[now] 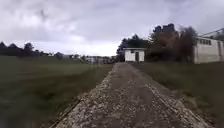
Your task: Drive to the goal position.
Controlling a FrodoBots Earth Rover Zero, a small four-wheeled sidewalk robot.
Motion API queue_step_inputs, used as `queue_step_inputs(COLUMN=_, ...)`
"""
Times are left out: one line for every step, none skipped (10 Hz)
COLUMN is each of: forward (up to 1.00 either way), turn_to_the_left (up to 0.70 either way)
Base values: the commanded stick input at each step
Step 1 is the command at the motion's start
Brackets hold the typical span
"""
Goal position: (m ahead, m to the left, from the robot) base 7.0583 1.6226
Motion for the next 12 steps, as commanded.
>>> queue_step_inputs(forward=1.00, turn_to_the_left=0.00)
queue_step_inputs(forward=1.00, turn_to_the_left=-0.08)
queue_step_inputs(forward=1.00, turn_to_the_left=-0.26)
queue_step_inputs(forward=1.00, turn_to_the_left=-0.40)
queue_step_inputs(forward=1.00, turn_to_the_left=-0.40)
queue_step_inputs(forward=1.00, turn_to_the_left=-0.40)
queue_step_inputs(forward=1.00, turn_to_the_left=-0.30)
queue_step_inputs(forward=1.00, turn_to_the_left=-0.19)
queue_step_inputs(forward=1.00, turn_to_the_left=0.00)
queue_step_inputs(forward=1.00, turn_to_the_left=0.00)
queue_step_inputs(forward=1.00, turn_to_the_left=0.00)
queue_step_inputs(forward=1.00, turn_to_the_left=0.00)
